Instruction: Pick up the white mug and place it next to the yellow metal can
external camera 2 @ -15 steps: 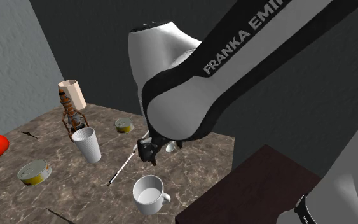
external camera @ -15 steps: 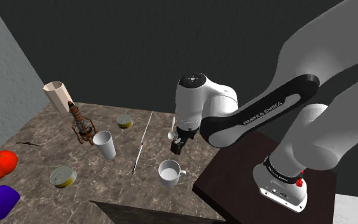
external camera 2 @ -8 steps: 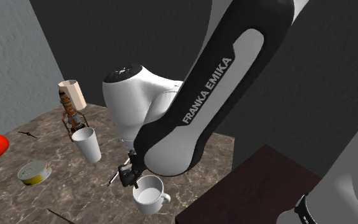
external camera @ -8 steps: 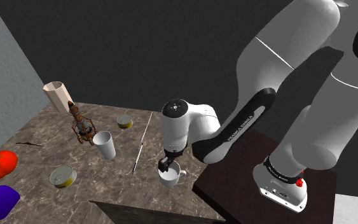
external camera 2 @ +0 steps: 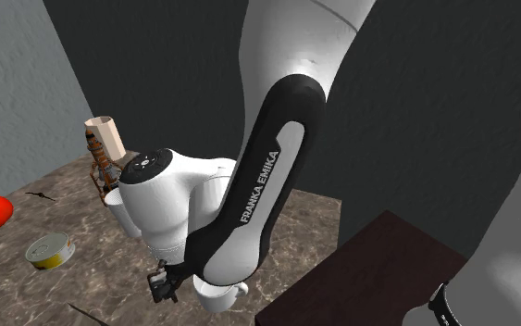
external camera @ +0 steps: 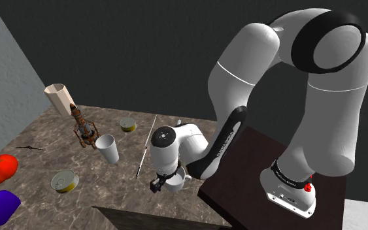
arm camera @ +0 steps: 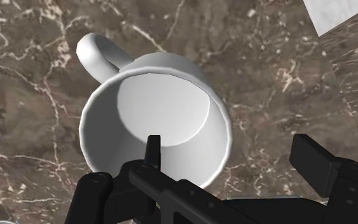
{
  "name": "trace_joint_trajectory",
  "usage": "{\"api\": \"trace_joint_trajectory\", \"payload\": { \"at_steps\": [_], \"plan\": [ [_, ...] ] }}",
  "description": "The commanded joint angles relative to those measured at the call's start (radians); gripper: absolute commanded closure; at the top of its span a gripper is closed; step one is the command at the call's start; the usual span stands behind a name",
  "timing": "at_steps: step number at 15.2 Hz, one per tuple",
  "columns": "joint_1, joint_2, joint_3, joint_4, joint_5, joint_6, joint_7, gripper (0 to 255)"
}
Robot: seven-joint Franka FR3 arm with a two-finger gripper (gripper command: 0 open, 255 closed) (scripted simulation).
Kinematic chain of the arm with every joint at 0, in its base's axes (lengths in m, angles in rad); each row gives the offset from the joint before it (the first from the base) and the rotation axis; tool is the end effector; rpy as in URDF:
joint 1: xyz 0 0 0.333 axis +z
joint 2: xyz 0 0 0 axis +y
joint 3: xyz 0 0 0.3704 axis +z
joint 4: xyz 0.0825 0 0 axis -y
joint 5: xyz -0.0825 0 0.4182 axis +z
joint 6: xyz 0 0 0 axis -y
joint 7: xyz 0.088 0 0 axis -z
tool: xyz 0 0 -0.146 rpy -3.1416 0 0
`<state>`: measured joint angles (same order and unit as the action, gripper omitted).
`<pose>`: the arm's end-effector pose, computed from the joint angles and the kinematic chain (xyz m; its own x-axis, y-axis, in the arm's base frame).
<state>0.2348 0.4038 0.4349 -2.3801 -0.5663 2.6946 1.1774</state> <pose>0.3969 0.3447 0.1460 0.9987 -0.0186 0.0471 -0.0209 -0.9986 0.0491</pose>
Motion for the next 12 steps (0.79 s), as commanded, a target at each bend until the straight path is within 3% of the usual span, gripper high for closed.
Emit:
{"api": "trace_joint_trajectory", "payload": {
  "at_steps": [1,6,12],
  "plan": [
    [0.024,0.036,-0.028,0.015,-0.035,0.018,0.031,0],
    [0.064,0.100,-0.082,0.039,-0.096,0.058,0.076,0],
    [0.064,0.100,-0.082,0.039,-0.096,0.058,0.076,0]
  ]
}}
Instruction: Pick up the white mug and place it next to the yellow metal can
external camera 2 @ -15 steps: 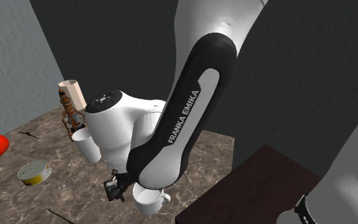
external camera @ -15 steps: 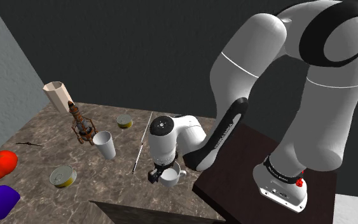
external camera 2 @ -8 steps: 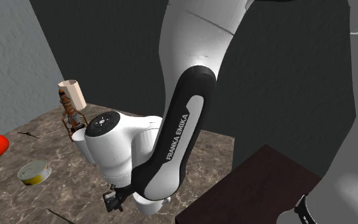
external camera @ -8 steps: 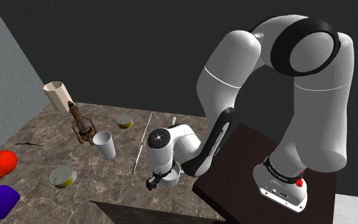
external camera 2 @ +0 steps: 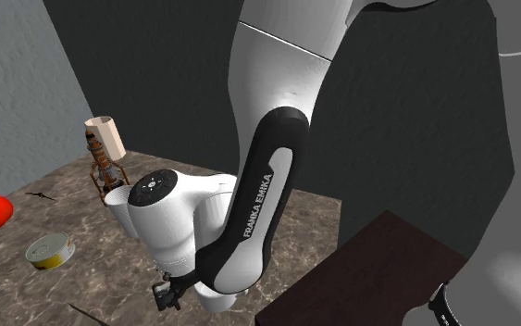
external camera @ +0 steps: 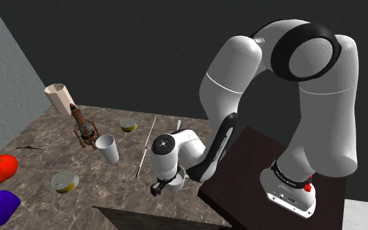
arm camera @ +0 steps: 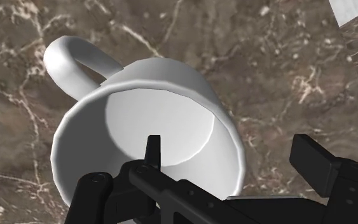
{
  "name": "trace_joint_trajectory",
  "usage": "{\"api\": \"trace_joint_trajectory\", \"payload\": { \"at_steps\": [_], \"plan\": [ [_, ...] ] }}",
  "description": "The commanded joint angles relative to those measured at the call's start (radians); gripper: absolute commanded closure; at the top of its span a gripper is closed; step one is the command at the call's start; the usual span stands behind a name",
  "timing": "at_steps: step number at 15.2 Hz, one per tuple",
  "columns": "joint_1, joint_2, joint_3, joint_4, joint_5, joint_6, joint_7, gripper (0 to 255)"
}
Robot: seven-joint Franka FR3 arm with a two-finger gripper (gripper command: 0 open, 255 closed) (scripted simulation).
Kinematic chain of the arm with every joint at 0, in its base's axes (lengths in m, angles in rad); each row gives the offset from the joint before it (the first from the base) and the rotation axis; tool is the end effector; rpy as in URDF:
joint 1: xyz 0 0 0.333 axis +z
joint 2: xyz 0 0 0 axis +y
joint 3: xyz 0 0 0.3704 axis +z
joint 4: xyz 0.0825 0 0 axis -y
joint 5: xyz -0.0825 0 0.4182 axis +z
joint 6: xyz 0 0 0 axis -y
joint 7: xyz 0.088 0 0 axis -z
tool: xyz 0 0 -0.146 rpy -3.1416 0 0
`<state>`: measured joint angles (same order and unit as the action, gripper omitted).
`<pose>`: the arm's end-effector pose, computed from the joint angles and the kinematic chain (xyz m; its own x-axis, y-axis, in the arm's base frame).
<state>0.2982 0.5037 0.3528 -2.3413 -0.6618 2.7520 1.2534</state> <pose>0.4009 0.3468 0.1064 0.9987 -0.0196 0.0478 -0.0219 -0.9985 0.0493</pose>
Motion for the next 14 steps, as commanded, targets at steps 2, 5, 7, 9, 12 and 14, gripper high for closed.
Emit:
{"api": "trace_joint_trajectory", "payload": {
  "at_steps": [2,5,7,9,12,14],
  "plan": [
    [0.000,0.000,0.000,0.000,0.000,0.000,0.000,255],
    [0.000,0.000,0.000,0.000,0.000,0.000,0.000,255],
    [0.000,0.000,0.000,0.000,0.000,0.000,0.000,255],
    [0.000,0.000,0.000,0.000,0.000,0.000,0.000,255],
    [-0.009,-0.014,0.012,-0.006,0.012,-0.008,-0.010,255],
    [-0.028,-0.042,0.035,-0.016,0.039,-0.025,-0.031,255]
  ]
}}
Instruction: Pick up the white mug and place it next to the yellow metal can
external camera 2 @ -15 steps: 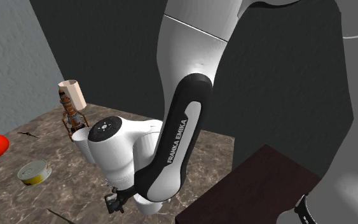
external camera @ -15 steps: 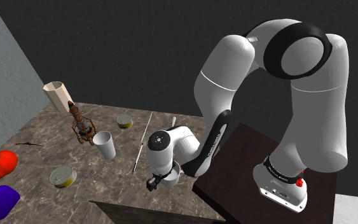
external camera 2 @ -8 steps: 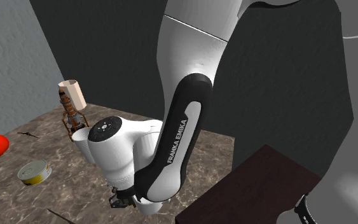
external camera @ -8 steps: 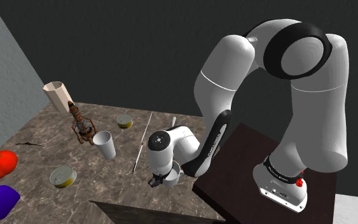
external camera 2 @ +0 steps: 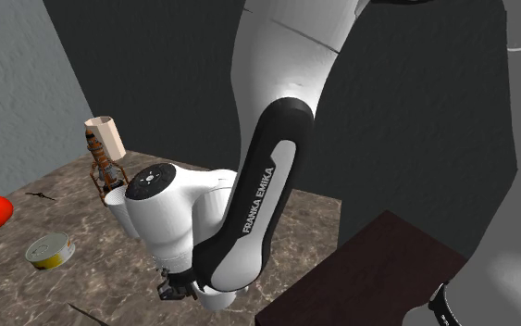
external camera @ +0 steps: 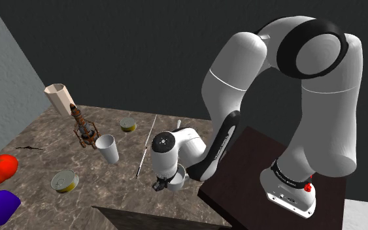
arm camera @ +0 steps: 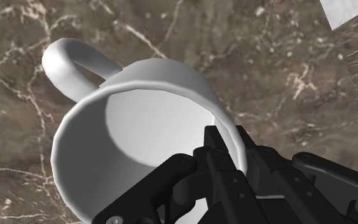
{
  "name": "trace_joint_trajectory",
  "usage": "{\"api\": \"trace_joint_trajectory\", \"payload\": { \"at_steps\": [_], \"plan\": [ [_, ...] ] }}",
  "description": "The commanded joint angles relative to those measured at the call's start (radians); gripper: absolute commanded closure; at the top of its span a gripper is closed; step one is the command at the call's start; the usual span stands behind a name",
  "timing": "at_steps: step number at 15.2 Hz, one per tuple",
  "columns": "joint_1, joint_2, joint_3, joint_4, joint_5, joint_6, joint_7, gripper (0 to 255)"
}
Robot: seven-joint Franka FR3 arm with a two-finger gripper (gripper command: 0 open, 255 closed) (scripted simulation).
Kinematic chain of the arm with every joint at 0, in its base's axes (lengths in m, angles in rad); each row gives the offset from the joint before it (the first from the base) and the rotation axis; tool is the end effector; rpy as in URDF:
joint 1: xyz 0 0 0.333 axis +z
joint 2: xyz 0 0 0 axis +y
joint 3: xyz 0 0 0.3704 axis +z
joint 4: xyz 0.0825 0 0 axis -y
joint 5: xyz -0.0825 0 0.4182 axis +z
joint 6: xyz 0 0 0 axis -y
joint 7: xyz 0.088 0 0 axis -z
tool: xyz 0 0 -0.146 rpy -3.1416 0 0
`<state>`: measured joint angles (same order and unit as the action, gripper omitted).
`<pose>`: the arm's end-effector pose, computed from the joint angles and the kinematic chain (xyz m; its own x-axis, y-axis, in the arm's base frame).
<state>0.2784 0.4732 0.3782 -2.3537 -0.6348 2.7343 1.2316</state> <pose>0.3999 0.3463 0.1187 0.9987 -0.0194 0.0479 -0.0217 -0.9986 0.0491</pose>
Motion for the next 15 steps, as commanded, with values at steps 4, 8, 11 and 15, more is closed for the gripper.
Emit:
{"api": "trace_joint_trajectory", "payload": {
  "at_steps": [4,8,11,15],
  "plan": [
    [-0.044,-0.068,0.058,-0.022,0.068,-0.043,-0.054,255],
    [-0.079,-0.124,0.104,-0.037,0.130,-0.078,-0.101,255],
    [-0.103,-0.167,0.137,-0.045,0.179,-0.106,-0.138,255],
    [-0.132,-0.224,0.178,-0.052,0.248,-0.145,-0.190,255]
  ]
}}
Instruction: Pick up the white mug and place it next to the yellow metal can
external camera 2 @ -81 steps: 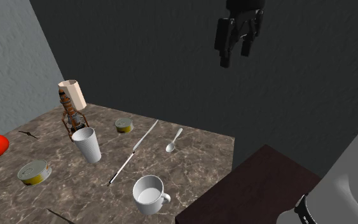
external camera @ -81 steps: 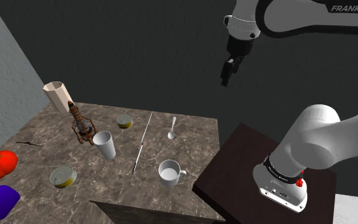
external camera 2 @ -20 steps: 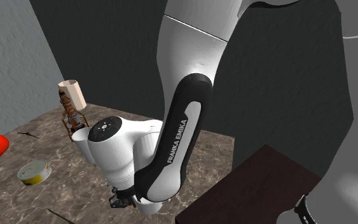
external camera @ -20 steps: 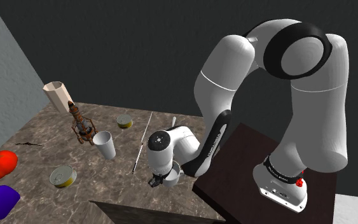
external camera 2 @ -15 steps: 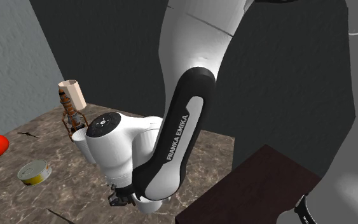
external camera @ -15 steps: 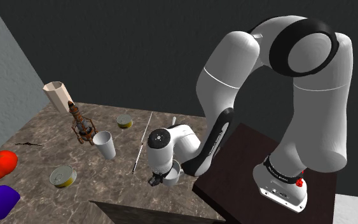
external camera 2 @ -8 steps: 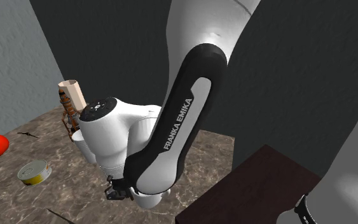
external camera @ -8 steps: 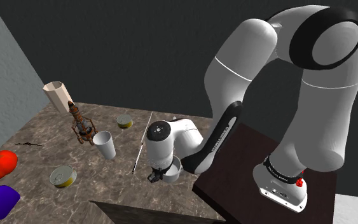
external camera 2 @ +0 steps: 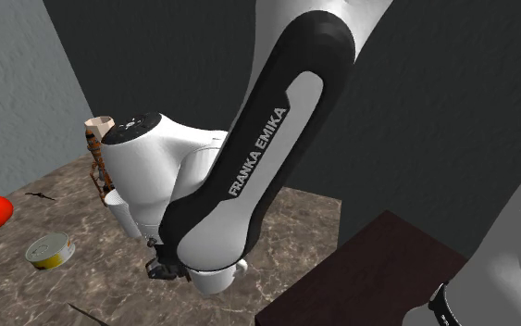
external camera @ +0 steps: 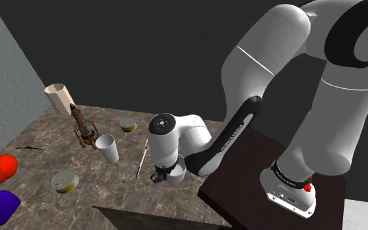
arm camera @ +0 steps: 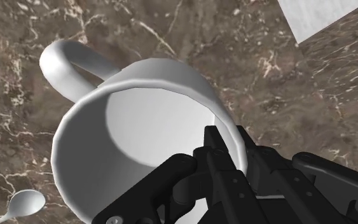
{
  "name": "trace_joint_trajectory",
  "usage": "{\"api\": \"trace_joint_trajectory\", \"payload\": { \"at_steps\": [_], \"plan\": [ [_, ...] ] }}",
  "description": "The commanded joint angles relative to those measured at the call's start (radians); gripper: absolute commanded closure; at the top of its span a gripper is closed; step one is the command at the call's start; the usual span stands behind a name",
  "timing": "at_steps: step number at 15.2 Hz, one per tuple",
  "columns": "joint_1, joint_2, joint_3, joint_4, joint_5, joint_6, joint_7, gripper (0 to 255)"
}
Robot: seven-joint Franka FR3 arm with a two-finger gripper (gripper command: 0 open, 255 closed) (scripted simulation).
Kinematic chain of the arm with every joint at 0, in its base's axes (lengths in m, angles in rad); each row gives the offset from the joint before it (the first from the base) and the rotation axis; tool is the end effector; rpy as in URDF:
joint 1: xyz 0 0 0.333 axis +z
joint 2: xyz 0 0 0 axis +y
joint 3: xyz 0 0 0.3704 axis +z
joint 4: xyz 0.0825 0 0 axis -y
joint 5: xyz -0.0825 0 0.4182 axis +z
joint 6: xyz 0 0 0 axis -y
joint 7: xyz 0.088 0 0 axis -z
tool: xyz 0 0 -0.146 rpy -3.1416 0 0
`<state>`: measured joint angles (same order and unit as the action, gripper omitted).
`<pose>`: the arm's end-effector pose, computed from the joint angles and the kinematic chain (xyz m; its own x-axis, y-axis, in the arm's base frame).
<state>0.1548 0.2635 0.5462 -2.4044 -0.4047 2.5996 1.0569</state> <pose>0.3939 0.3450 0.2034 0.9986 -0.0193 0.0484 -0.0217 -0.9986 0.0491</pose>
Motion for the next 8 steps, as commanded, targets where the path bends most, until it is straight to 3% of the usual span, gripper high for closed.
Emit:
{"api": "trace_joint_trajectory", "payload": {
  "at_steps": [1,8],
  "plan": [
    [-0.015,-0.029,0.019,-0.003,0.036,-0.020,-0.028,255],
    [-0.048,-0.129,0.068,-0.003,0.157,-0.095,-0.119,255]
  ]
}}
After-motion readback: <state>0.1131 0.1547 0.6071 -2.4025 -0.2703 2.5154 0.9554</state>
